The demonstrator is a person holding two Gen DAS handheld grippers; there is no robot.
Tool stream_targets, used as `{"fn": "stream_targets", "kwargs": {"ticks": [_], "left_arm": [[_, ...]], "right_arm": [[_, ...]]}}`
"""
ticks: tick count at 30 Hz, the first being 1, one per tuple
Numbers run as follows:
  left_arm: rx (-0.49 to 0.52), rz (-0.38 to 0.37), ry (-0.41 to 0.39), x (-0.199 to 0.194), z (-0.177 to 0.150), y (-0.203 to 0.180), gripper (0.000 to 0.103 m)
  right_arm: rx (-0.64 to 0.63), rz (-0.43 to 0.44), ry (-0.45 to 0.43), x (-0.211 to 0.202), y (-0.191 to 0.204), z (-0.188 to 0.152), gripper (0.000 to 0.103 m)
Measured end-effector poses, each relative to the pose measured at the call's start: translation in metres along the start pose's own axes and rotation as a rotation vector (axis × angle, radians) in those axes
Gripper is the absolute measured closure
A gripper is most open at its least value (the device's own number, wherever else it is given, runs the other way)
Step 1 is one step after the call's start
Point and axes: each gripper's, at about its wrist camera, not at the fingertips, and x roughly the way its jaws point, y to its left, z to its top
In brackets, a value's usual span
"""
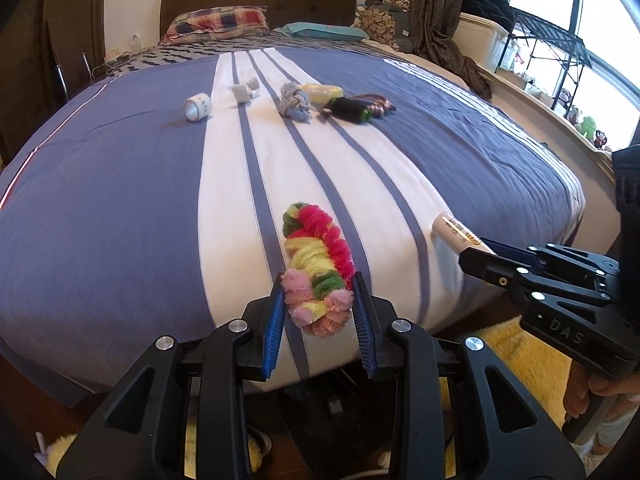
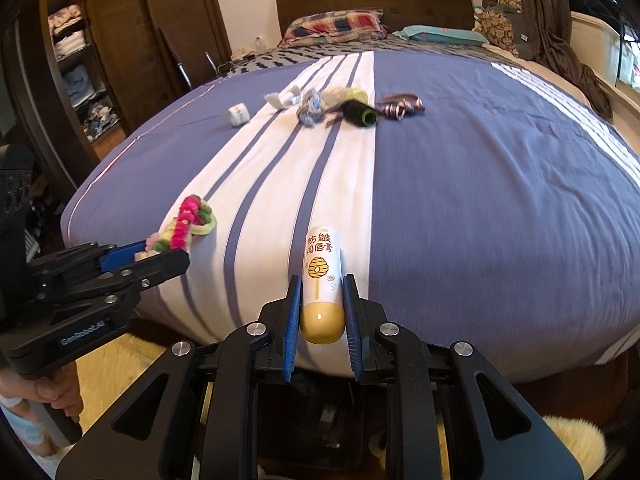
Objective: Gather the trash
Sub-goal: 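Lower the scrunchie and yellow tube into the bin and open both tools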
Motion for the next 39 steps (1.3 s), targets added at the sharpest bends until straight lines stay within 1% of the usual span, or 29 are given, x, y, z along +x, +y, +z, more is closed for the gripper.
{"fn": "stream_targets", "kwargs": {"ticks": [4,8,17,25,29,32,36,39], "left_arm": [[-0.008,0.005,0.018,-0.004,-0.023,-0.001,0.073],[-0.019,0.006,0.054,-0.001,-0.045,-0.001,0.073],[-0.022,-0.013,0.162,0.026,-0.087,-0.008,0.073],[-0.033,-0.042,0.281,0.063,-0.112,-0.013,0.073],[-0.042,-0.060,0.353,0.083,-0.126,-0.016,0.073],[-0.047,-0.068,0.391,0.094,-0.138,-0.017,0.073],[-0.060,-0.081,0.423,0.103,-0.141,-0.016,0.073],[-0.067,-0.083,0.438,0.106,-0.142,-0.013,0.073]], "right_arm": [[0.002,0.002,0.025,0.000,0.003,-0.017,0.081],[-0.003,0.002,0.058,0.003,0.006,-0.033,0.081],[-0.008,0.002,0.147,0.023,0.010,-0.060,0.082],[0.031,-0.004,0.250,0.051,-0.003,-0.087,0.082],[0.048,0.010,0.296,0.063,-0.006,-0.096,0.082],[0.055,0.018,0.336,0.074,-0.007,-0.103,0.082],[0.057,0.029,0.388,0.087,-0.005,-0.110,0.082],[0.065,0.030,0.400,0.093,-0.006,-0.110,0.081]]}}
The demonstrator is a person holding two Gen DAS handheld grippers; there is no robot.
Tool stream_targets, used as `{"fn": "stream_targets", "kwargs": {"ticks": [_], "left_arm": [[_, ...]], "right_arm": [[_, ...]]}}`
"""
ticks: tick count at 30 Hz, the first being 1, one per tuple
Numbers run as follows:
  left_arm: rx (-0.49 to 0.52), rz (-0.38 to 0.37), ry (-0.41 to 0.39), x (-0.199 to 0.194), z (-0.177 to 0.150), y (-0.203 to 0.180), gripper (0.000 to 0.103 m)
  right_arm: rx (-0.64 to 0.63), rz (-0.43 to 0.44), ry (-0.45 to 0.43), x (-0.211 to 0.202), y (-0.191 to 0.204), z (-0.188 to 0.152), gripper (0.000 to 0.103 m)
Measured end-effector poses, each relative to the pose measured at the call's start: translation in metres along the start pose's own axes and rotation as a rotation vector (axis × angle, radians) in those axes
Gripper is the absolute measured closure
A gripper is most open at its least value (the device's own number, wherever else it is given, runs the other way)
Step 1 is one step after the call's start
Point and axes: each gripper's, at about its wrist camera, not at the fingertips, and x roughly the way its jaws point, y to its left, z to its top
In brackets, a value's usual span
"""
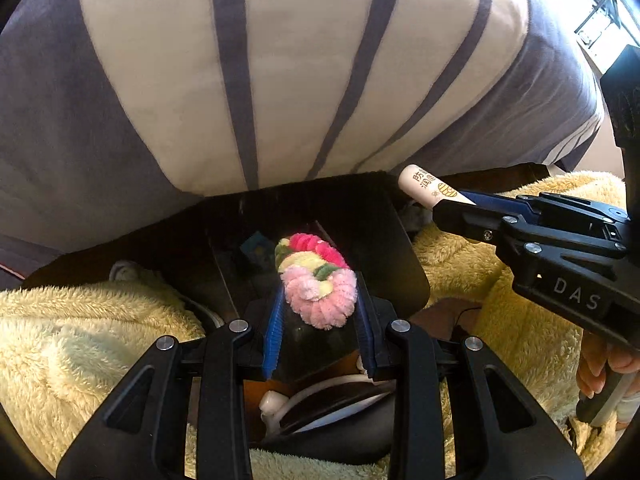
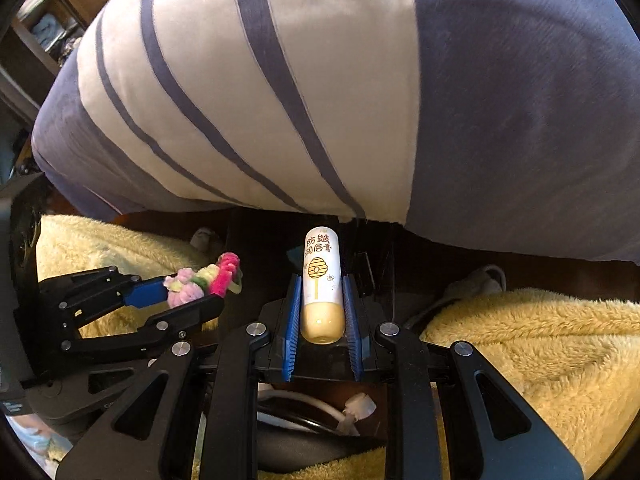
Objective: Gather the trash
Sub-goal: 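Lower the scrunchie and yellow tube into the bin and open both tools, then grasp the black thread spool with the right tool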
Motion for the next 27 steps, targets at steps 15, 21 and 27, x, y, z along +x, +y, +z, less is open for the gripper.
{"fn": "stream_targets", "kwargs": {"ticks": [15,21,27], "left_arm": [[-0.016,0.041,-0.004,-0.010,0.003,0.009,0.041],[-0.006,0.077,-0.081,-0.038,0.011,0.010,0.026],[0.008,0.097,-0.181,-0.078,0.018,0.010,0.021]], "right_arm": [[0.069,-0.006,-0.058,-0.016,-0.011,0.007,0.028],[0.070,-0.019,-0.132,-0.042,-0.012,0.012,0.013],[0.065,-0.017,-0.221,-0.076,-0.014,0.021,0.011]]}}
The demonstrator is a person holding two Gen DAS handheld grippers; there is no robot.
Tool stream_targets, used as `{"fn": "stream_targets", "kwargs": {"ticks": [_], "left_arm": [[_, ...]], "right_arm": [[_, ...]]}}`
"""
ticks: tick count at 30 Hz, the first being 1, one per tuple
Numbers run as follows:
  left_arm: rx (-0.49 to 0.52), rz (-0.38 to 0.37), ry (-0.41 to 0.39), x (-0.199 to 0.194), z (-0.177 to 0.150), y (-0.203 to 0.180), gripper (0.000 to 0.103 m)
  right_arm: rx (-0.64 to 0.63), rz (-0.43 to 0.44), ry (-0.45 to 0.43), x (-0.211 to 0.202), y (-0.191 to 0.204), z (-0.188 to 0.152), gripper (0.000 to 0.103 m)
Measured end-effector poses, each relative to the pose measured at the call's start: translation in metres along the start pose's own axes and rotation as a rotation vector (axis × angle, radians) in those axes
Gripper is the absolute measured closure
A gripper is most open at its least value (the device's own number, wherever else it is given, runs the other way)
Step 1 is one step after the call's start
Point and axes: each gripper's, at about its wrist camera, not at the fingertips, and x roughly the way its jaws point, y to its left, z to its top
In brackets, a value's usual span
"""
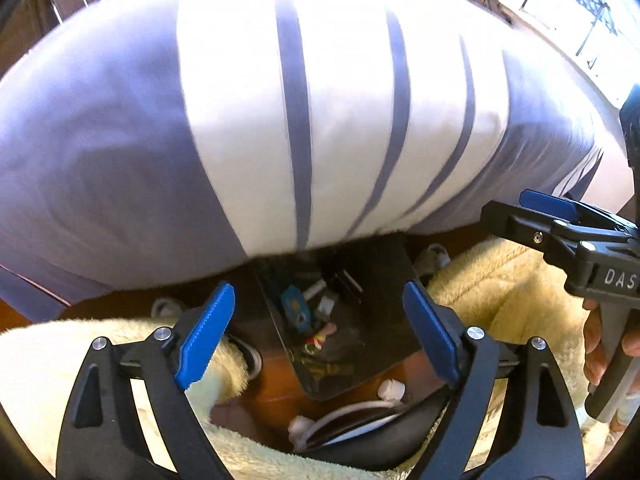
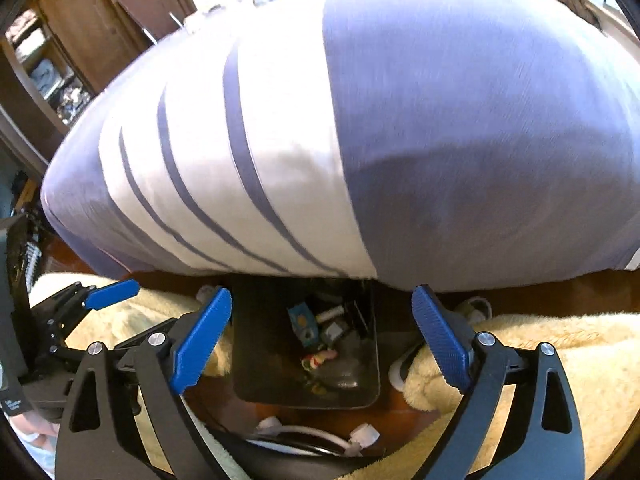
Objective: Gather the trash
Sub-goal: 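Grasp the black thread spool with the right tool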
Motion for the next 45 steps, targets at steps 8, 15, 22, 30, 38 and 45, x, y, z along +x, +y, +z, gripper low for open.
{"fn": "stream_targets", "kwargs": {"ticks": [8,15,22,30,38,45], "left_arm": [[-0.009,0.035,-0.137,-0.051,0.028,0.012,0.021],[-0.025,0.083,-0.212,-0.079,0.066,0.031,0.021],[-0.042,0.106,-0.237,-0.076,0.103,0.047,0.021],[-0.052,0.095,-0.225,-0.052,0.153,0.063,0.021],[-0.022,0.093,-0.200,-0.023,0.194,0.063,0.021],[-0.012,0.077,-0.180,-0.003,0.216,0.064,0.021]], "right_arm": [[-0.014,-0.044,-0.138,-0.043,-0.002,0.031,0.011],[-0.051,-0.093,-0.228,-0.058,-0.002,0.069,0.011],[-0.061,-0.140,-0.252,-0.047,-0.007,0.117,0.011],[-0.049,-0.158,-0.218,-0.015,-0.016,0.171,0.011],[-0.077,-0.159,-0.145,0.033,-0.008,0.225,0.009],[-0.088,-0.182,-0.110,0.065,-0.004,0.256,0.004]]}}
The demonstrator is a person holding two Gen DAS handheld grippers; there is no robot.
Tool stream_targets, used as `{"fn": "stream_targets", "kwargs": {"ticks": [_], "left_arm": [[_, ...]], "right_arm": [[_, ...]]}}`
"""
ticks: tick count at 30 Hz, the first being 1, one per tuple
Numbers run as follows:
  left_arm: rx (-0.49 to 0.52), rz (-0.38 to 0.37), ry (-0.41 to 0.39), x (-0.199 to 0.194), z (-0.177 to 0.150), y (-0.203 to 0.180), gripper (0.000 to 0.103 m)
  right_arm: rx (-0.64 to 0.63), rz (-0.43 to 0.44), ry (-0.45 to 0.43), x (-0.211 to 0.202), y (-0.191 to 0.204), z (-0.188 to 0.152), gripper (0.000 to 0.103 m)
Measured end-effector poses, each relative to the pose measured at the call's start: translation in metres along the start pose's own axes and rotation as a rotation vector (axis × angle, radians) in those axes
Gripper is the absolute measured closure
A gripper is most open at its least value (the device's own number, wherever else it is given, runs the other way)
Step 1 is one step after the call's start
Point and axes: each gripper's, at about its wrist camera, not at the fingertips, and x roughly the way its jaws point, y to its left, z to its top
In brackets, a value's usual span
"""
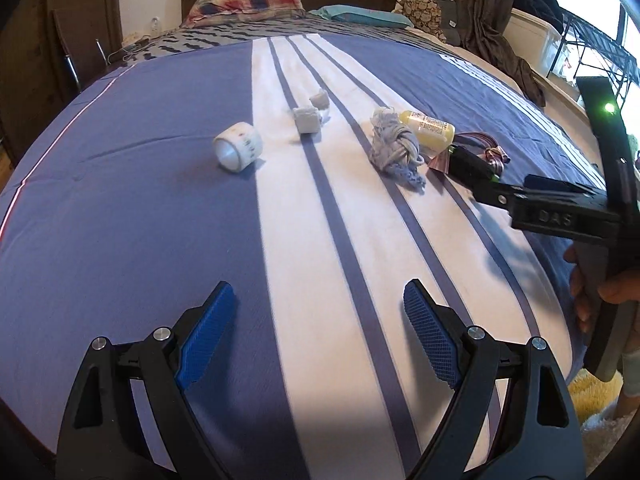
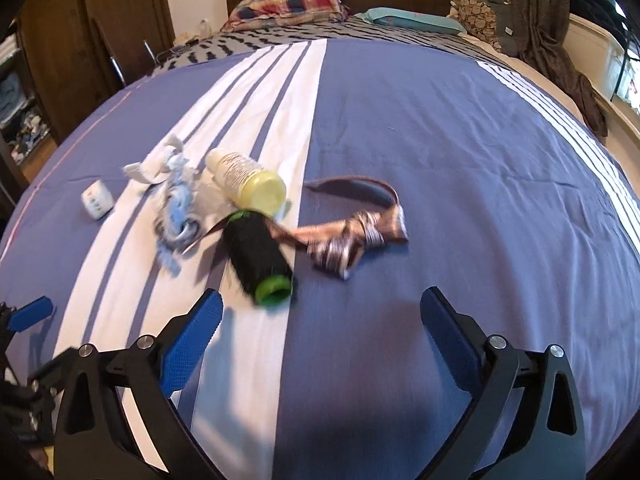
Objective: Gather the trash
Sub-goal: 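Grasp the black thread spool with the right tool, then grasp the grey knotted cloth with the left tool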
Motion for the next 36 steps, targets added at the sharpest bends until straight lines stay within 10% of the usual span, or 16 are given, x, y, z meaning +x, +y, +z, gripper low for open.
{"fn": "stream_targets", "kwargs": {"ticks": [8,19,23,36], "left_arm": [[0.006,-0.011,0.005,0.018,0.016,-0.005,0.021],[0.040,-0.053,-0.005,0.038,0.049,-0.036,0.021],[0.039,-0.061,-0.003,0.051,0.063,-0.046,0.022],[0.011,-0.072,0.016,0.075,0.082,-0.052,0.074]], "right_arm": [[-0.031,0.000,0.011,0.020,0.005,0.023,0.004],[-0.063,0.077,-0.021,0.010,-0.001,0.027,0.072],[-0.039,0.083,-0.029,0.003,-0.019,0.022,0.073],[0.009,0.128,-0.046,-0.015,-0.037,-0.005,0.074]]}}
